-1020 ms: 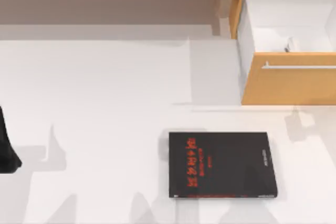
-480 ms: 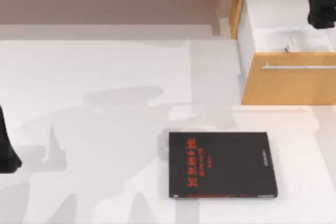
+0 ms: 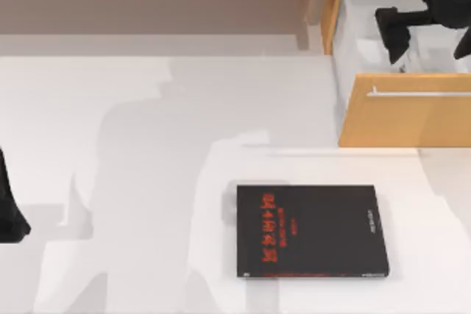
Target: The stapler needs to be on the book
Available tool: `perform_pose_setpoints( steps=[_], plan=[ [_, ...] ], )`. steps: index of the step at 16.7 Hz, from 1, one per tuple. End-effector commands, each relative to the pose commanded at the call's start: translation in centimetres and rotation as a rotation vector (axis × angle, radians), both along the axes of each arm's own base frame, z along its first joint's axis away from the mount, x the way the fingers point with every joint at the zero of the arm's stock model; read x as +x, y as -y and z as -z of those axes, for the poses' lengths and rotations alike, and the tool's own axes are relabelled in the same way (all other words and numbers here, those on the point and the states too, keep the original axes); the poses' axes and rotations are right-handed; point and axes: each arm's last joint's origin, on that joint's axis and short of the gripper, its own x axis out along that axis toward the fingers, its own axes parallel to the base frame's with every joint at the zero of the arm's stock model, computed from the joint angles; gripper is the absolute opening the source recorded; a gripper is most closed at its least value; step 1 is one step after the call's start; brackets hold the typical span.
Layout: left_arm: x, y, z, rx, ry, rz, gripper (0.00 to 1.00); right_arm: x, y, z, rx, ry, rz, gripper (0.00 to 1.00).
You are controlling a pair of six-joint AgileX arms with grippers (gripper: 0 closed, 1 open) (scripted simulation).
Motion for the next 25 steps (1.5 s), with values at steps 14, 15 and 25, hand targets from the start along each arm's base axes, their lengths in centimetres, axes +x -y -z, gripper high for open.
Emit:
perform_pose_setpoints(
  steps=[14, 15, 25],
  plan=[
    [0.0, 0.0, 0.0, 0.000, 0.000, 0.000, 1.00, 1.9, -0.2, 2.8, -0.020, -0.063, 0.022, 1.00],
    [0.0, 0.0, 0.0, 0.000, 0.000, 0.000, 1.00, 1.8, -0.2, 2.9, -0.020, -0.063, 0.022, 1.00],
    [0.0, 0.0, 0.0, 0.000, 0.000, 0.000, 1.00, 2.1, 0.0, 6.1, -0.020, -0.062, 0.021, 1.00]
  ],
)
